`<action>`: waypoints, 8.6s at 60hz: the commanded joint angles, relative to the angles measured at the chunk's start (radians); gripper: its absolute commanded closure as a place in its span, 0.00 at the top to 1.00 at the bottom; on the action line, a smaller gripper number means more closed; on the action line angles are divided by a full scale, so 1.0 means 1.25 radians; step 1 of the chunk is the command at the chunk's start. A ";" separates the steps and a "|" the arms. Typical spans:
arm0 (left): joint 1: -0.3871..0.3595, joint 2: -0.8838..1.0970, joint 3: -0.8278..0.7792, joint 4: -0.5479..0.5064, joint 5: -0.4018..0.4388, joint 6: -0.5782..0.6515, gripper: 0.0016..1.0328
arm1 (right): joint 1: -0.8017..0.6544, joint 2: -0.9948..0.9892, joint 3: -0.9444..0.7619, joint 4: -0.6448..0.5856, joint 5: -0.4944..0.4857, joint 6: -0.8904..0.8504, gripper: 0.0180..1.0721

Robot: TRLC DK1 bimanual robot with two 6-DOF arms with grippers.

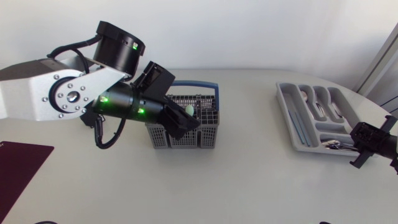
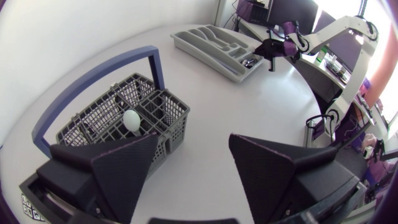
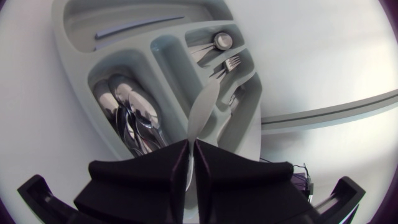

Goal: Transfer all utensils from the basket to the drawer tray.

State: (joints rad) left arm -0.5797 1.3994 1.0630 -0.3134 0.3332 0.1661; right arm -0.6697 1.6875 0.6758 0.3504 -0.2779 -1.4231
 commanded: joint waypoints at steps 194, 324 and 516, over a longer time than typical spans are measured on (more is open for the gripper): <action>0.164 0.061 -0.167 0.178 0.052 0.158 0.78 | 1.013 0.097 0.461 -0.394 0.005 1.013 0.07; 0.178 -0.121 -0.194 0.032 0.045 0.159 0.78 | 0.117 -0.290 0.047 -0.366 0.082 0.402 0.09; 0.487 -0.901 -0.657 0.128 -0.155 0.028 0.94 | 0.610 -1.086 -0.346 -0.365 0.293 0.979 0.95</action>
State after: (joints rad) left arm 0.0387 0.3103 0.2882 -0.1802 0.1539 0.2512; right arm 0.1070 0.3679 0.2886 -0.1272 0.0971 -0.2493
